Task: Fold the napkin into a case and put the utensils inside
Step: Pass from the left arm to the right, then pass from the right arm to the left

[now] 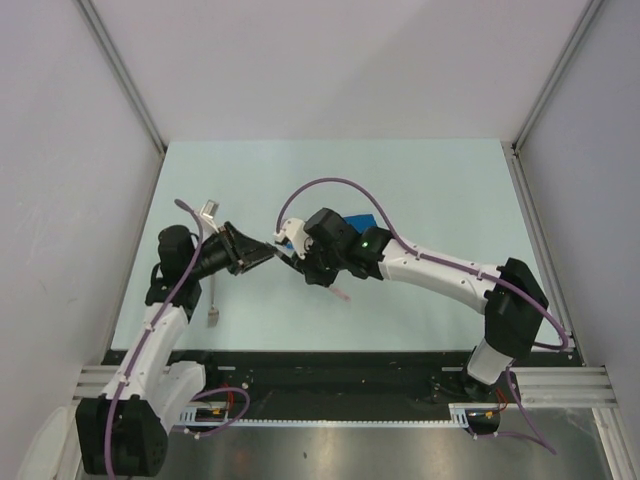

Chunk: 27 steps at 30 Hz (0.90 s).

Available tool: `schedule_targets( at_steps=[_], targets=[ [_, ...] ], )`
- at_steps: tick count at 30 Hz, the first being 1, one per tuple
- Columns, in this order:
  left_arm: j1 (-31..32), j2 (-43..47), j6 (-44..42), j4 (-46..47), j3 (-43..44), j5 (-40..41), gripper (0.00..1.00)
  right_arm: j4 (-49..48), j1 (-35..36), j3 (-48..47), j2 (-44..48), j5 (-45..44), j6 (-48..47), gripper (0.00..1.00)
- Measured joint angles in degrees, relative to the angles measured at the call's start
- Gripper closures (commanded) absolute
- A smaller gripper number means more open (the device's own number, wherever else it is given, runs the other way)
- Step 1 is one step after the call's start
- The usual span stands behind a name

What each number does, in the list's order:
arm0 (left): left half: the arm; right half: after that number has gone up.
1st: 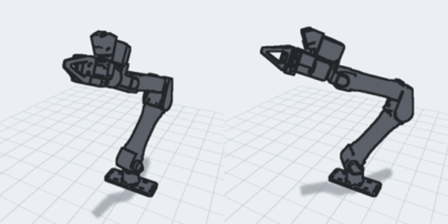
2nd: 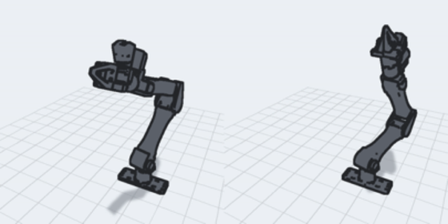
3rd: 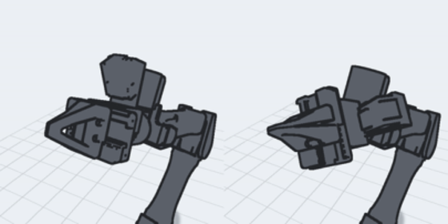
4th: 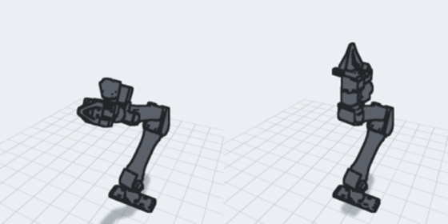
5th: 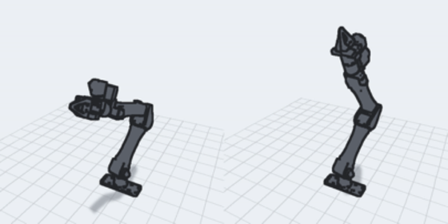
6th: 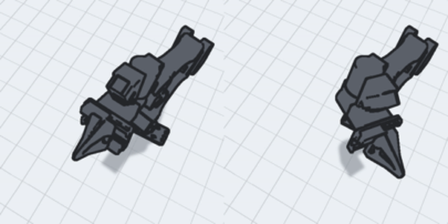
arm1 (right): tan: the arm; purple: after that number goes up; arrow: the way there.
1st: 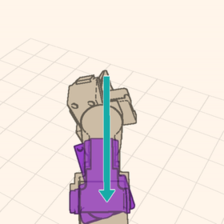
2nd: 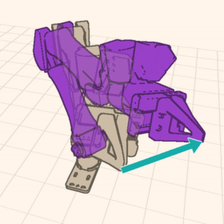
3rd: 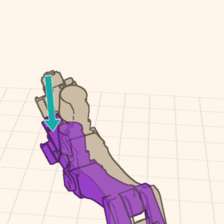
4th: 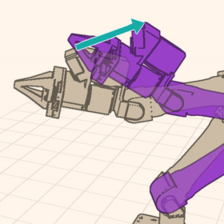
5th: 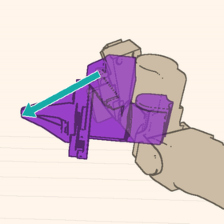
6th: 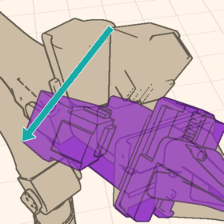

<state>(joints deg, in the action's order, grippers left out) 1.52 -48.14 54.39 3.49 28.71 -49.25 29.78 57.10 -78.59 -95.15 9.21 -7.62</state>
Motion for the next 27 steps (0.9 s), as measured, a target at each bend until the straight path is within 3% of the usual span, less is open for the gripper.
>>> schedule_targets(
  at_steps=[4, 12, 19, 27],
  targets=[
    [-2.27, -2.93, -5.9, -8.2, 4.09, -1.77, 0.1, 2.43, 0.22, 0.0, -0.37, -4.55, -4.48, 1.0],
    [-4.35, -7.08, -18.49, -17.55, 9.57, -6.8, 0.34, 5.35, -0.17, 0.76, 0.31, -5.97, -14.73, 1.0],
    [-3.39, -9.55, -19.93, -17.73, 9.29, -10.69, 0.41, 7.28, -0.22, 0.76, 1.4, -3.82, -19.39, 1.0],
    [3.41, -11.89, -18.32, -13.88, 8.79, -11.15, 0.56, 8.37, -0.15, 0.76, 1.4, -2.62, -20.76, 1.0]
  ],
)
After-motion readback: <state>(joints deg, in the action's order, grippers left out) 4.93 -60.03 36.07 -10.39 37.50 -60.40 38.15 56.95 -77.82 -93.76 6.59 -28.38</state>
